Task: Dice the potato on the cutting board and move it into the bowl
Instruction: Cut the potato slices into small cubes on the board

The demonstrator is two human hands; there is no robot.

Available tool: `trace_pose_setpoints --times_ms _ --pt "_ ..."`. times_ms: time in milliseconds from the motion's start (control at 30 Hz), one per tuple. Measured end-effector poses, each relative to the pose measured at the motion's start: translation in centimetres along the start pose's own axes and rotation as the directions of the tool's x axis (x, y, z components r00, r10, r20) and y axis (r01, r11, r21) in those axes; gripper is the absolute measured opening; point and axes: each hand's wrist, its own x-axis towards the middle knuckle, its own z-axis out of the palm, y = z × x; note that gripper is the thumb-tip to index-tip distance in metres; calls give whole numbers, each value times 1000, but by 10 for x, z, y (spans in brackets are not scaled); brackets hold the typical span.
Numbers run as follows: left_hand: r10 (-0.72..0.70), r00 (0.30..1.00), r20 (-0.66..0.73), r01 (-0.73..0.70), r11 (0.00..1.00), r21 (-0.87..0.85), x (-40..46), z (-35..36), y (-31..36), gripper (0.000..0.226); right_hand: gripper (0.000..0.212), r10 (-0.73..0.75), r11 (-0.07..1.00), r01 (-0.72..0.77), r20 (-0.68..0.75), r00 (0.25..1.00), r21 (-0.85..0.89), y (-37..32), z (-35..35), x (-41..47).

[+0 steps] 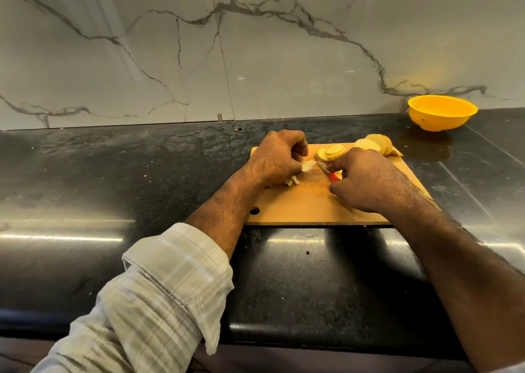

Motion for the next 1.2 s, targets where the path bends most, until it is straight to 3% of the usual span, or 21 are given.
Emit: trace_pose_setpoints --times_ms 267,600,767,1200 --pt "-51 998 -45 55 993 106 4 2 -12 28 49 -7 1000 7 -11 1000 6 0 1 2" --pt "-76 994 -76 84 991 107 12 10 -14 23 45 -38 999 38 -25 999 30 1 2 2" --pt "-77 996 -44 83 986 147 15 8 -13 2 46 7 999 -6 -31 999 45 1 -3 2" --pt "-123 991 -45 131 951 281 15 1 -10 12 45 12 999 -11 -27 1000 45 -1 -4 0"
